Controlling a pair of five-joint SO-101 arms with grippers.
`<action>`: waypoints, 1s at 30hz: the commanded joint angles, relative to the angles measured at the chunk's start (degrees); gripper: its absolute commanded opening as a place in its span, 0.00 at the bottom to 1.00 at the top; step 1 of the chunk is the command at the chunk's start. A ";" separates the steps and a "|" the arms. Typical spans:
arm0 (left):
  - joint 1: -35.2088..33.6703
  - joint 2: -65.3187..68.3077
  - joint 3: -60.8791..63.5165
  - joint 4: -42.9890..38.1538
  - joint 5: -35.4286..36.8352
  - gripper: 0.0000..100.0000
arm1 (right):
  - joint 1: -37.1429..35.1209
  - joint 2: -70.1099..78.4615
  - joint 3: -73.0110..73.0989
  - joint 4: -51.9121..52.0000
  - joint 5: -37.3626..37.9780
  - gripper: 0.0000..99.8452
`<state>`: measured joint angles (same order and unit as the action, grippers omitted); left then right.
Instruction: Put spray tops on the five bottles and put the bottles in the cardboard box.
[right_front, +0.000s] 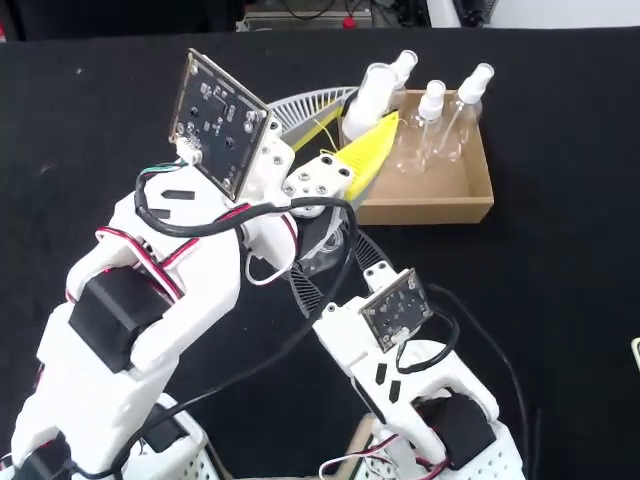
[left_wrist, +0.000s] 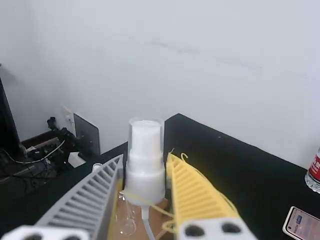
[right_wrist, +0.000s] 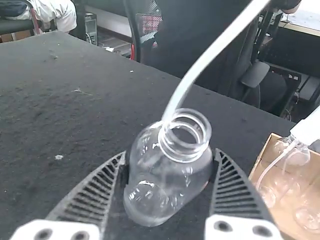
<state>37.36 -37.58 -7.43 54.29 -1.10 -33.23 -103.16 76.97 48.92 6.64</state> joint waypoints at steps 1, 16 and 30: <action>0.66 -1.05 0.66 -4.48 -0.53 0.05 | -0.88 -5.23 -0.48 -0.26 -0.44 0.17; -1.27 -4.04 7.16 -2.90 0.62 0.04 | -0.88 -5.23 -0.48 -0.26 -0.44 0.17; -5.85 -21.54 31.60 -10.64 3.43 0.05 | -0.88 -5.23 -0.57 -0.09 -0.26 0.17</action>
<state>34.37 -54.29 20.18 48.04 2.07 -33.23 -103.16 76.97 48.92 6.64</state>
